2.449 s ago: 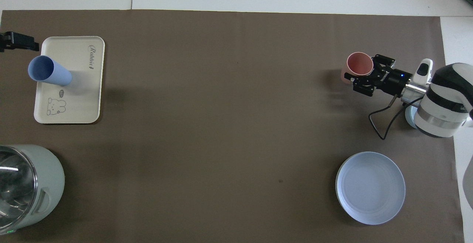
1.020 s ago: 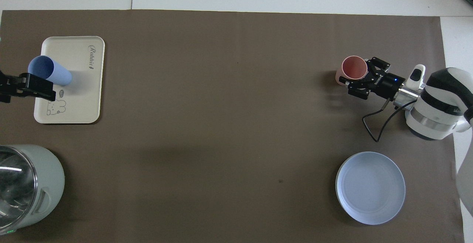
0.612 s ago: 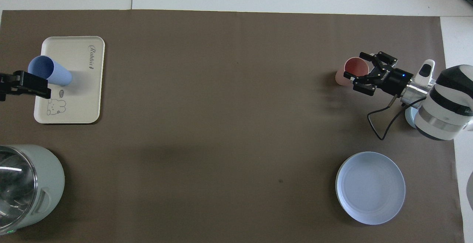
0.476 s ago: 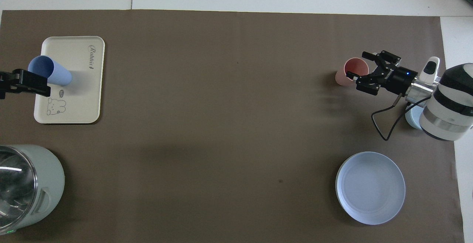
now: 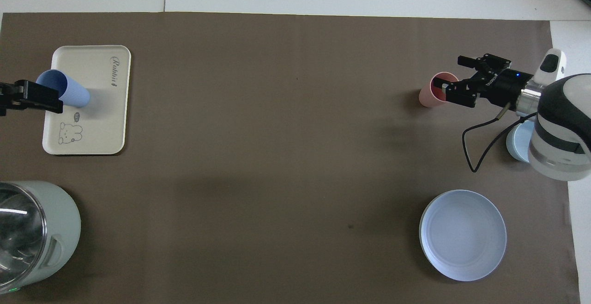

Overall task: Place cup on tray
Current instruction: 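Open the right gripper and draw it back from the pink cup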

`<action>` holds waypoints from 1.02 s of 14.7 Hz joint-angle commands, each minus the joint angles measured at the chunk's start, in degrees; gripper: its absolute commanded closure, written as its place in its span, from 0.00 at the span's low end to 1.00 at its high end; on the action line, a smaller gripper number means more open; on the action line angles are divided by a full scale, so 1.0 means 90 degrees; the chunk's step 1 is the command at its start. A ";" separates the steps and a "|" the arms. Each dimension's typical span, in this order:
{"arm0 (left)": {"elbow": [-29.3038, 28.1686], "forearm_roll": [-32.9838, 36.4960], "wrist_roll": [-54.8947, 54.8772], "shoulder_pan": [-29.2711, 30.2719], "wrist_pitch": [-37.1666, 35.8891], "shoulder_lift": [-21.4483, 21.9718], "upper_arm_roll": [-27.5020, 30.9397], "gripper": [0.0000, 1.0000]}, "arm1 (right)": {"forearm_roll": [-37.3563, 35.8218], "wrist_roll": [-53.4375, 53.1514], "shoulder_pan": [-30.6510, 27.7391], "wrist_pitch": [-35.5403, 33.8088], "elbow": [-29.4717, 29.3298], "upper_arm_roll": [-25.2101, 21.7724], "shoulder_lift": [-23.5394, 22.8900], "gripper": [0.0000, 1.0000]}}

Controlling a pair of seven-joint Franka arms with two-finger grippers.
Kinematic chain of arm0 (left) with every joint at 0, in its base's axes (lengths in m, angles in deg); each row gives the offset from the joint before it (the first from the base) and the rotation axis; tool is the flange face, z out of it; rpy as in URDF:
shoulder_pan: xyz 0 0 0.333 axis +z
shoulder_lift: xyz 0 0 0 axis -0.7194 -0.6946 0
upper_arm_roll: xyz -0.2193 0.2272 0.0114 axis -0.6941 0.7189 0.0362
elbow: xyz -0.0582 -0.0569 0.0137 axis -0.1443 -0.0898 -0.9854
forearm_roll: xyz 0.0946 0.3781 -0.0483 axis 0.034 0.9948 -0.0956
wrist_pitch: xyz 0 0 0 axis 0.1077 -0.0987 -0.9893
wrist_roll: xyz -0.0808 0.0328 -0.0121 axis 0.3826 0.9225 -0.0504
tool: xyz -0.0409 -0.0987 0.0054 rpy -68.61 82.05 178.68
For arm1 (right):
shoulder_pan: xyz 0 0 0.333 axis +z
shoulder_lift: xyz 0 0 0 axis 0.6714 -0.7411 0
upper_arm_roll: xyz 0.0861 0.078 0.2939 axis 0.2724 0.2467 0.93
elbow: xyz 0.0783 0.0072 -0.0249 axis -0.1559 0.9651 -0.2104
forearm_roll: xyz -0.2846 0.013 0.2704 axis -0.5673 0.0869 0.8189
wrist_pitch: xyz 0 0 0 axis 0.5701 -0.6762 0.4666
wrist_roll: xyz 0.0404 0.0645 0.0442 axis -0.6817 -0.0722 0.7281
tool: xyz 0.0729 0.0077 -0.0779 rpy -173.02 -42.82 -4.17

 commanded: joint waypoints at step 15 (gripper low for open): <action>-0.0177 -0.0241 -0.0124 0.0032 0.0142 0.0050 -0.0011 0.00 | -0.6533 -0.8729 0.0148 -0.2579 -0.1272 -0.0061 0.1110 0.00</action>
